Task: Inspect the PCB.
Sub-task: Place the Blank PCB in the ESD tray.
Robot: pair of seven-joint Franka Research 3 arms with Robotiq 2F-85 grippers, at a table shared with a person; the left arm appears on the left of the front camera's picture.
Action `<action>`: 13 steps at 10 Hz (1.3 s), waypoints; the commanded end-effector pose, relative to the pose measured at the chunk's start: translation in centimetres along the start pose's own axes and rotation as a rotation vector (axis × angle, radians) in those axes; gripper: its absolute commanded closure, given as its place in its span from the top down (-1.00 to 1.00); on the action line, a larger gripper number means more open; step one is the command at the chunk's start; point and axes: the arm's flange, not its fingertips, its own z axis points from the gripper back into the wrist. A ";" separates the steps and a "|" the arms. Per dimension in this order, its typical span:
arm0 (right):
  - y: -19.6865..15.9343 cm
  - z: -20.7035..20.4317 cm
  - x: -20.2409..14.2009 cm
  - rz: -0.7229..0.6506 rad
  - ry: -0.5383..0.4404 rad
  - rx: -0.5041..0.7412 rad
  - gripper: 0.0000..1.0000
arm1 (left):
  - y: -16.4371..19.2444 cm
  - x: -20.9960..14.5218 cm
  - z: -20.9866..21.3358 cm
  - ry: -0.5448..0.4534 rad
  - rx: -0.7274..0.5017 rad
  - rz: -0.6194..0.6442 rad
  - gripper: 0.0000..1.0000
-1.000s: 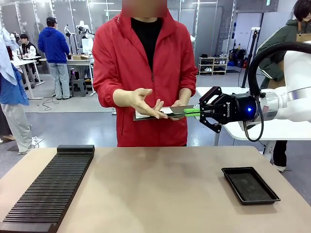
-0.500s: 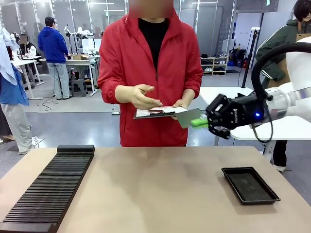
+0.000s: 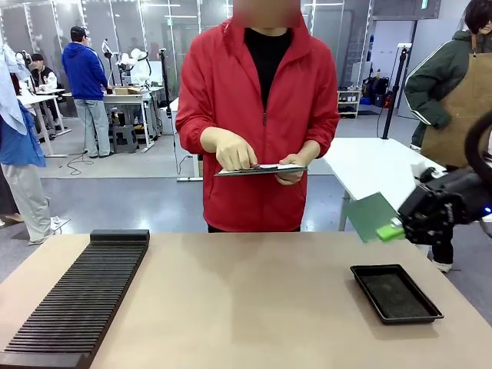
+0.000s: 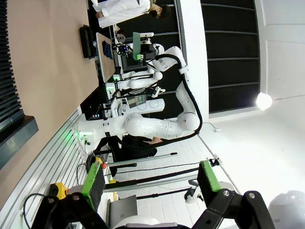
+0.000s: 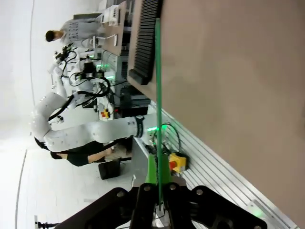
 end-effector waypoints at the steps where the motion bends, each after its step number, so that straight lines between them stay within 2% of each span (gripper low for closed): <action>1: -2.9 0.7 -0.2 0.037 -0.001 -0.035 -0.95 | -0.1 0.0 0.1 -0.002 0.001 -0.003 1.00; 4: -9.1 3.2 -0.4 0.046 -0.011 -0.063 -0.95 | -0.1 0.0 0.1 -0.002 0.001 -0.003 1.00; 5: -9.9 3.5 -0.6 0.046 0.002 -0.042 -0.95 | -0.1 0.0 0.1 -0.002 0.001 -0.003 1.00; 7: -10.2 3.3 -0.9 0.018 0.010 -0.080 -0.95 | -0.1 0.0 0.1 -0.002 0.001 -0.003 1.00; 8: -9.5 3.7 -1.2 0.007 -0.034 -0.105 -0.95 | -0.1 0.0 0.1 -0.002 0.001 -0.003 1.00; 9: -10.9 3.1 -1.0 0.009 -0.001 -0.057 -0.95 | -0.1 0.0 0.1 -0.002 0.001 -0.003 1.00; 13: -10.8 3.1 -1.1 0.009 -0.006 -0.063 -0.95 | -0.1 0.0 0.1 -0.002 0.001 -0.003 1.00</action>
